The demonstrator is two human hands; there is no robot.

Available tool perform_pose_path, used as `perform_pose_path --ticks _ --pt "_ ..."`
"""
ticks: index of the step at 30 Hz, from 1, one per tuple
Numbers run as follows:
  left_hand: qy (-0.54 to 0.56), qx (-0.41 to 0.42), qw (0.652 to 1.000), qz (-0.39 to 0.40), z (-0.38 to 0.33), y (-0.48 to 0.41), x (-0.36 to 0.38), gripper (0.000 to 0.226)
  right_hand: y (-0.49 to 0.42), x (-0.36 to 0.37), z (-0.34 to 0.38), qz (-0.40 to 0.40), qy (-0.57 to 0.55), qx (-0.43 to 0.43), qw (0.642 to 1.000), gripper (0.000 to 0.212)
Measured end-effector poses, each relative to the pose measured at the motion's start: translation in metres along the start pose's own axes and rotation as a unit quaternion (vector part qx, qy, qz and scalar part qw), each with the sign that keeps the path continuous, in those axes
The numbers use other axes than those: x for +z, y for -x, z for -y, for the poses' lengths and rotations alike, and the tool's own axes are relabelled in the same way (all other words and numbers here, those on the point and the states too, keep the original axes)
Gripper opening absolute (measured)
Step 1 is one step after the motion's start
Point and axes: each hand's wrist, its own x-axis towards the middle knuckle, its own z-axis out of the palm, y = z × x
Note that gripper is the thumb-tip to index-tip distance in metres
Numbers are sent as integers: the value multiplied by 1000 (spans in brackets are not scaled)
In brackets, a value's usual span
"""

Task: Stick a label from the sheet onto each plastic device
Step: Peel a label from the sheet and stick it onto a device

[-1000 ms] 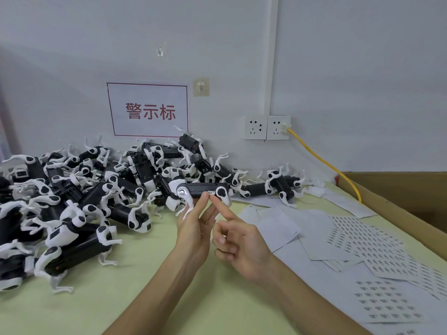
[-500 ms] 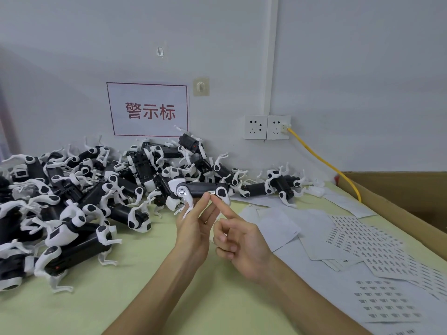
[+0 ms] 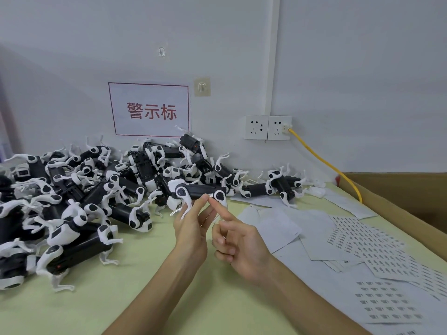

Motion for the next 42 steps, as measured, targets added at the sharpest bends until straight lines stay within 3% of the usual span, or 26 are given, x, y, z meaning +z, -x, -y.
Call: perform_pose_path --ticks 4,8,11,12,13,16,17,25,28,32,37,42 --pt "2 10 1000 -12 1 -1 -1 32 0 1 0 4 5 -2 1000 55" --pt "-26 23 999 -33 1 -3 0 19 0 1 2 9 -2 -3 1000 58" --pt "-16 35 997 -63 1 -5 0 59 -1 1 2 16 0 -3 1000 53" --pt "-11 40 997 -71 2 -4 -1 64 -1 2 2 18 0 -1 1000 53" --pt "-13 42 996 -82 2 -5 0 59 -1 2 2 18 -1 2 1000 54" --pt "-24 42 992 -113 -4 -8 -1 12 0 0 4 3 -12 12 1000 52" --pt "-20 42 992 -120 -8 -10 -2 9 0 -1 5 -6 -18 11 1000 51" --pt "27 -25 999 -7 -18 -11 -7 8 0 -9 18 -73 -49 -33 996 51" --pt "-11 -16 999 26 -15 -9 -5 18 -1 -12 19 -91 -55 -42 993 51" --pt "-88 25 996 20 -13 -7 -2 11 -2 -12 19 -110 -43 -54 991 49" --pt "-131 40 991 13 -6 -6 0 13 -3 -13 20 -204 85 -82 972 28" --pt "-219 104 970 24 0 -3 3 15 -3 -10 19 -230 203 -67 950 21"
